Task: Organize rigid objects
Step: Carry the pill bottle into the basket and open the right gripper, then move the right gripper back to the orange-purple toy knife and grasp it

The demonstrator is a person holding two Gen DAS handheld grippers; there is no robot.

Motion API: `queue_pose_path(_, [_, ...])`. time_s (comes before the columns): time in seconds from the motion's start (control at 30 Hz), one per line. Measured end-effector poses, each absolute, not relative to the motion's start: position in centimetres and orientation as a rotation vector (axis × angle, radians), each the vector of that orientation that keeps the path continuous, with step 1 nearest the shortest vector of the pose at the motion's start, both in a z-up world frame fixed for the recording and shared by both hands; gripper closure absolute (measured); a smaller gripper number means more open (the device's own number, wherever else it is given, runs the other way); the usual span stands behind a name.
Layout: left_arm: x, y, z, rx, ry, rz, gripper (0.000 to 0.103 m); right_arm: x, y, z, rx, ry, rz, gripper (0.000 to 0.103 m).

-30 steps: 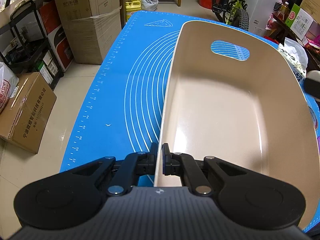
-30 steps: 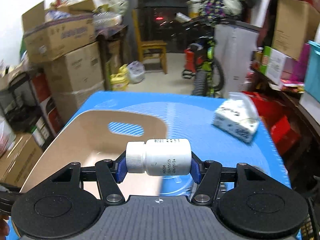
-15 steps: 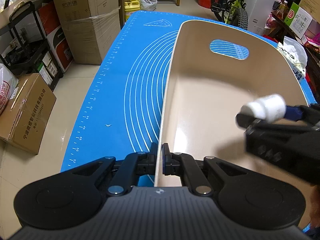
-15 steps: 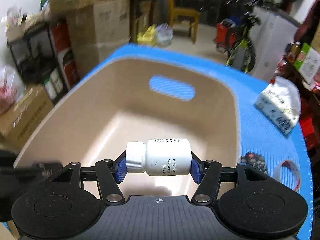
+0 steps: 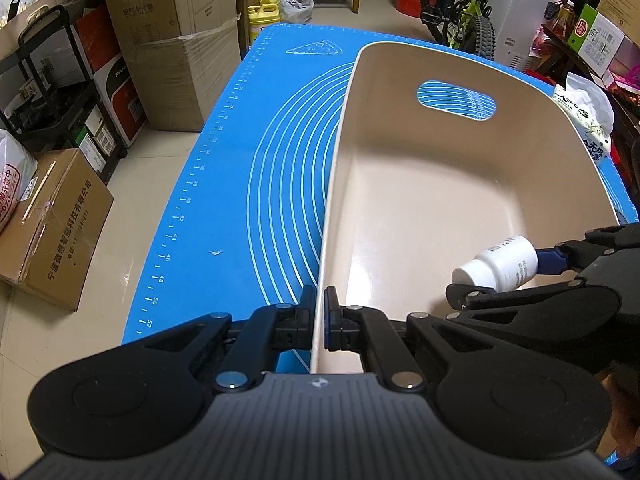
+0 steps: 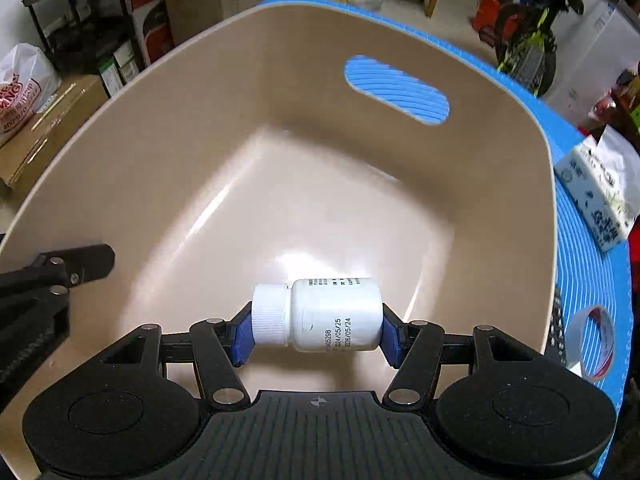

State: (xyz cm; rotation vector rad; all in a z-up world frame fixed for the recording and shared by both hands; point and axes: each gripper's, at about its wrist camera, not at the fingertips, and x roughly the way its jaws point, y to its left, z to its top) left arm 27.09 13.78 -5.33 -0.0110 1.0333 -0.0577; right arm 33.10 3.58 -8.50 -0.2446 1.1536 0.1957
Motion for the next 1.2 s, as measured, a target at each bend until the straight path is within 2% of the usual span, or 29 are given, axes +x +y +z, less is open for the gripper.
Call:
queue_pose_path(0.1, [27.1, 13.8, -5.3, -0.008, 1.036, -0.055, 0.098, 32.7, 3.2, -8.0, -0.210, 1.128, 0.199, 0.030])
queue_pose_path(0.43, [27.1, 13.9, -5.4, -0.008, 1.041, -0.052, 0.097, 30.8, 1.3, -3.8, -0.134, 0.959, 0.229, 0.022])
queue_pose_path(0.83, [27.1, 14.0, -5.4, -0.014, 1.044, -0.054, 0.097, 27.4, -9.6, 1.1, 0.014, 0.790, 0.085, 0.020])
queue_pose_path(1.2, [27.1, 14.0, -5.4, -0.016, 1.045, -0.053, 0.097, 25.2, -20.4, -1.1, 0.006, 0.810, -0.127, 0.020])
